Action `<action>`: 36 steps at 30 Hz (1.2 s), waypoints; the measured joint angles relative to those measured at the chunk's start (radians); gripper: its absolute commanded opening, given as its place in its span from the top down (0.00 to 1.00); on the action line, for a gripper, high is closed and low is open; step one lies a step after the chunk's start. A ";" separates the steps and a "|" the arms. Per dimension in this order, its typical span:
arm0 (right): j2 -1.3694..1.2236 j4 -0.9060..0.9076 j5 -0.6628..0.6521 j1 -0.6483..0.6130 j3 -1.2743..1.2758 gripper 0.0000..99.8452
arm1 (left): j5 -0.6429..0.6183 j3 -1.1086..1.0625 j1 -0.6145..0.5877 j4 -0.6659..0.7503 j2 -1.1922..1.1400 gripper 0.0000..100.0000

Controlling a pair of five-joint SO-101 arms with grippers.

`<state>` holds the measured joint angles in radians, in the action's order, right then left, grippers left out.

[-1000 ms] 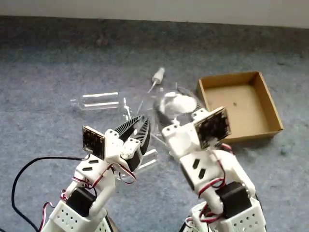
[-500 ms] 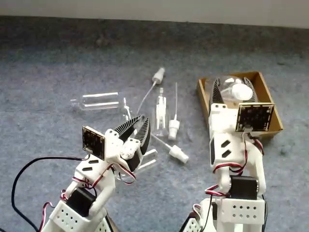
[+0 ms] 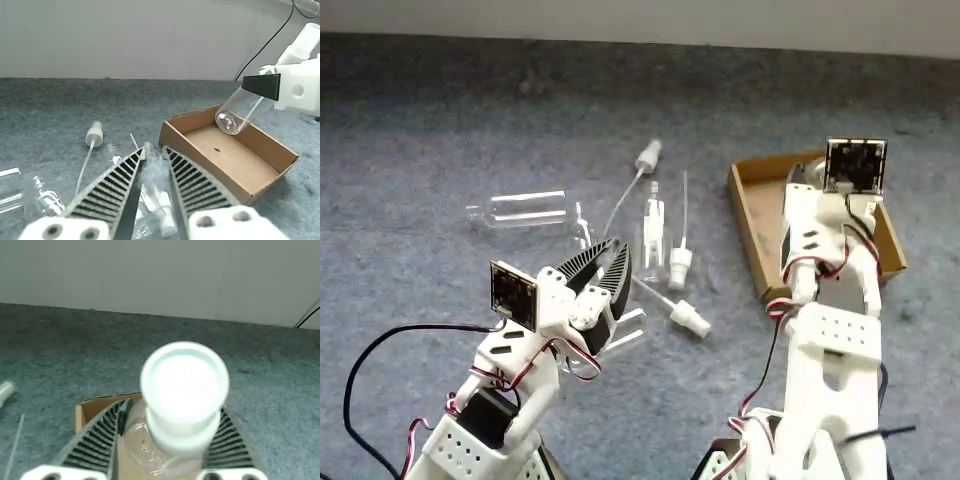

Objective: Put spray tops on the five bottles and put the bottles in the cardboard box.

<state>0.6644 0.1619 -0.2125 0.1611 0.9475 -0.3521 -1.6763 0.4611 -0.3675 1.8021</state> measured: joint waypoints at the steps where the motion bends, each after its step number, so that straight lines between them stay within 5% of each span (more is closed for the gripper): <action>1: -0.034 -0.028 0.000 0.009 -0.005 0.93 | 0.000 0.000 0.000 0.000 0.000 0.99; 10: -0.298 -0.262 -0.009 0.057 -0.020 0.93 | 0.000 0.000 0.000 0.000 0.000 0.99; 19: -0.534 -0.296 -0.009 0.101 -0.227 0.93 | 0.000 0.000 0.000 0.000 0.000 0.99; 36: -0.799 -0.043 -0.009 0.107 -0.603 0.93 | 0.000 0.000 0.000 0.000 0.000 0.99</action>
<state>-0.1350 0.1189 -0.2217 0.2685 0.3445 -0.3521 -1.6763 0.4611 -0.3675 1.8021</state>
